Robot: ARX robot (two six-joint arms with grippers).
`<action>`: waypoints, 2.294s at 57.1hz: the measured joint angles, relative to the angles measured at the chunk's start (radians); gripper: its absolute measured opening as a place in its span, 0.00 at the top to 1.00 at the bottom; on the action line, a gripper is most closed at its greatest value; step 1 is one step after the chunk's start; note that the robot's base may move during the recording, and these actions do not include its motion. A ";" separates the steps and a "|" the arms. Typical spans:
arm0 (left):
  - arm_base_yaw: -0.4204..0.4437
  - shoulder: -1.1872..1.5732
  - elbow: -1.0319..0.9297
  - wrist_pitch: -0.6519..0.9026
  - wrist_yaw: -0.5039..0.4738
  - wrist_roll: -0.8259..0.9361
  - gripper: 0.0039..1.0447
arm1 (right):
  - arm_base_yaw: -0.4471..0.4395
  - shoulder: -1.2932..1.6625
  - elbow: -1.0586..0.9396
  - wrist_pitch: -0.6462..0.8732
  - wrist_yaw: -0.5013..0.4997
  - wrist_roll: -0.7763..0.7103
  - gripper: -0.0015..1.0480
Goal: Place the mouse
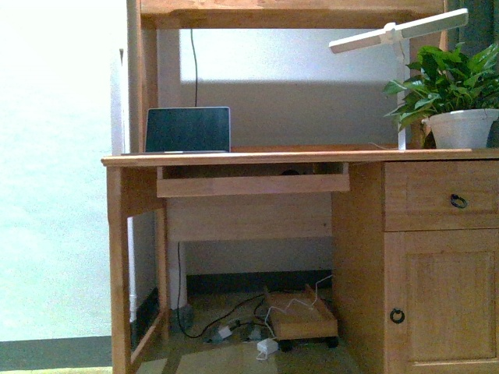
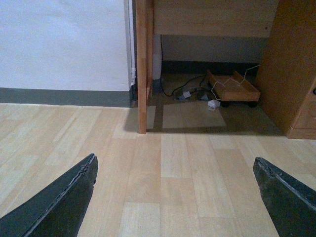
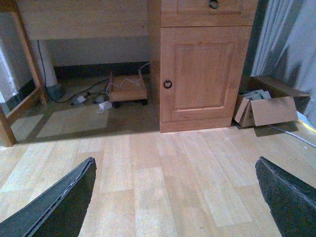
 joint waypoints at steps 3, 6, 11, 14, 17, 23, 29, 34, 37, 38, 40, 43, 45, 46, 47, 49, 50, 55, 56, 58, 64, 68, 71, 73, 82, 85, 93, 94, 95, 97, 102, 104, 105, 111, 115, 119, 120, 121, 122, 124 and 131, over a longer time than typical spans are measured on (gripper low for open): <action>0.000 0.000 0.000 0.000 0.000 0.000 0.07 | 0.000 0.000 0.000 0.000 0.000 0.000 0.07; 0.000 0.000 0.000 0.000 0.000 0.000 0.07 | 0.000 0.000 0.000 0.000 0.000 0.000 0.07; 0.000 0.000 0.000 0.000 0.000 0.000 0.07 | 0.000 0.000 0.000 0.000 0.000 0.000 0.07; 0.000 0.000 0.000 0.000 0.000 0.000 0.07 | 0.000 0.000 0.000 0.000 0.000 0.000 0.07; 0.000 0.000 0.000 0.000 0.000 0.000 0.07 | 0.000 0.000 0.000 0.000 0.000 0.000 0.07; 0.000 0.000 0.000 0.000 0.000 0.000 0.07 | 0.000 0.000 0.000 0.000 0.000 0.000 0.07; 0.000 0.000 0.000 0.000 0.000 0.000 0.07 | 0.000 0.000 0.000 0.000 0.000 0.000 0.07; 0.000 0.000 0.000 0.000 0.000 0.000 0.07 | 0.000 0.000 0.000 0.000 0.000 0.000 0.07; 0.000 0.000 0.000 0.000 0.000 0.000 0.07 | 0.000 0.000 0.000 0.000 0.000 0.000 0.07; 0.000 0.000 0.000 0.000 0.000 0.000 0.07 | 0.000 0.000 0.000 0.000 0.000 0.000 0.07; 0.000 0.000 0.000 0.000 0.000 0.000 0.07 | 0.000 0.000 0.000 0.000 0.000 0.000 0.07; 0.000 0.000 0.000 0.000 0.000 0.000 0.07 | 0.000 0.000 0.000 0.000 0.000 0.000 0.07; 0.000 0.000 0.000 0.000 0.000 0.000 0.07 | 0.000 0.000 0.000 0.000 0.000 0.000 0.07; 0.000 0.000 0.000 0.000 0.000 0.000 0.07 | 0.000 0.000 0.000 0.000 0.000 0.000 0.07; 0.000 0.000 0.000 0.000 0.000 0.000 0.07 | 0.000 0.000 0.000 0.000 0.000 0.000 0.07; 0.000 0.000 0.000 0.000 0.000 0.000 0.07 | 0.000 0.000 0.000 0.000 0.000 0.000 0.07; 0.000 0.000 0.000 0.000 0.000 0.000 0.07 | 0.000 0.000 0.000 0.000 0.000 0.000 0.07; 0.000 0.000 0.000 0.000 0.000 0.000 0.07 | 0.000 0.000 0.000 0.000 0.000 0.000 0.07; 0.000 0.000 0.000 0.000 0.000 0.000 0.07 | 0.000 0.000 0.000 0.000 0.000 0.000 0.07; 0.000 0.000 0.000 0.000 0.000 0.000 0.07 | 0.000 0.000 0.000 0.000 0.000 0.000 0.07; 0.000 0.000 0.000 0.000 0.000 0.000 0.07 | 0.000 0.000 0.000 0.000 0.000 0.000 0.07; 0.000 0.000 0.000 0.000 0.000 0.000 0.07 | 0.000 0.000 0.000 0.000 0.000 0.000 0.07; 0.000 0.000 0.000 0.000 0.000 0.000 0.07 | 0.000 0.000 0.000 0.000 0.000 0.000 0.07; 0.000 0.000 0.000 0.000 0.000 0.000 0.07 | 0.000 0.000 0.000 0.000 0.000 0.000 0.07; 0.000 0.000 0.000 0.000 0.000 0.000 0.07 | 0.000 0.000 0.000 0.000 0.000 0.000 0.07; 0.000 0.000 0.000 0.000 0.000 0.000 0.07 | 0.000 0.000 0.000 0.000 -0.001 0.000 0.07; 0.000 0.000 0.000 0.000 0.000 0.000 0.07 | 0.000 0.000 0.000 0.000 0.000 0.000 0.07; 0.000 0.000 0.000 0.000 0.000 0.000 0.07 | 0.000 0.000 0.000 0.000 0.000 0.000 0.07; 0.000 0.000 0.000 0.000 0.000 0.000 0.07 | 0.000 0.000 0.000 0.000 0.000 0.000 0.07; 0.000 0.000 0.000 0.000 0.000 0.000 0.07 | 0.000 0.000 0.000 0.000 0.000 0.000 0.07; 0.000 0.000 0.000 0.000 0.000 0.000 0.07 | 0.000 0.000 0.000 0.000 0.000 0.000 0.07; 0.000 0.000 0.000 0.000 0.000 0.000 0.07 | 0.000 0.000 0.000 0.000 0.000 0.000 0.07; 0.000 0.000 0.000 0.000 0.000 0.000 0.07 | 0.000 0.000 0.000 0.000 0.000 0.000 0.07; 0.000 0.000 0.000 0.000 0.000 0.000 0.07 | 0.000 0.000 0.000 0.000 0.000 0.000 0.07; 0.000 0.000 0.000 0.000 0.000 0.000 0.07 | 0.000 0.000 0.000 0.000 0.000 0.000 0.07; 0.000 0.000 0.000 0.000 0.000 0.000 0.07 | 0.000 0.000 0.000 0.000 0.000 0.000 0.07; 0.000 0.000 0.000 0.000 0.000 0.000 0.07 | 0.000 0.000 0.000 0.000 0.000 0.000 0.07; 0.000 0.000 0.000 0.000 0.000 0.000 0.07 | 0.000 0.000 0.000 0.000 0.000 0.000 0.07; 0.000 0.000 0.000 0.000 0.000 0.000 0.07 | 0.000 0.000 0.000 0.000 0.000 0.000 0.07; 0.000 0.000 0.000 0.000 0.000 0.000 0.07 | 0.000 0.000 0.000 0.000 0.000 0.000 0.07; 0.000 0.000 0.000 0.000 0.000 0.000 0.07 | 0.000 0.000 0.000 0.000 0.000 0.000 0.07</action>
